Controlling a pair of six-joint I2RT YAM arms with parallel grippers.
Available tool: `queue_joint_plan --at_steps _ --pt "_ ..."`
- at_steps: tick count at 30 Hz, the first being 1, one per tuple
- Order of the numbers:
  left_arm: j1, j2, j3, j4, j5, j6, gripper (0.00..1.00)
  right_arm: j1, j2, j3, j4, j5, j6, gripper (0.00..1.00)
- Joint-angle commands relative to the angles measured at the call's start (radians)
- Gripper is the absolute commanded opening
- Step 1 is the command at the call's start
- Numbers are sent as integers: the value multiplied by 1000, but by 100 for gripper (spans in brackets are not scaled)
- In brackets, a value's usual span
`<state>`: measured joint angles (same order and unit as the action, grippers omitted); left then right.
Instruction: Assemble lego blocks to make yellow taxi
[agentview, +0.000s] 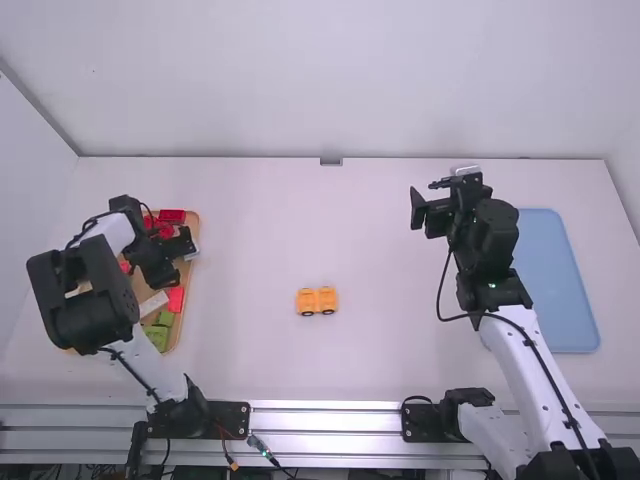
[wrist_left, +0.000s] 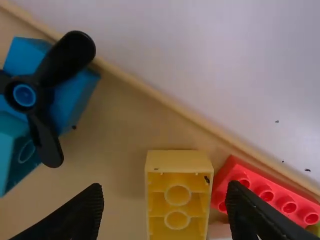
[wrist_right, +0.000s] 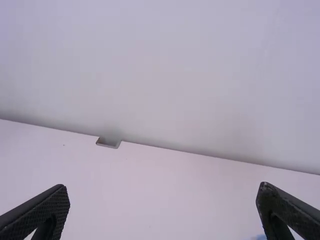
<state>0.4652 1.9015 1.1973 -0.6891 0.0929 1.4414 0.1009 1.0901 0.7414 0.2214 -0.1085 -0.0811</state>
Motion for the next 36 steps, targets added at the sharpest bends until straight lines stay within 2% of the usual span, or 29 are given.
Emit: queue_joint_plan --at_steps 1,18,36 --pt "14 -20 -9 -6 -3 14 66 5 4 44 2 -3 6 99" --pt "39 10 -9 18 24 30 67 56 4 44 10 4 2 99" --pt "52 29 -42 69 49 33 66 55 4 44 6 3 2 99"
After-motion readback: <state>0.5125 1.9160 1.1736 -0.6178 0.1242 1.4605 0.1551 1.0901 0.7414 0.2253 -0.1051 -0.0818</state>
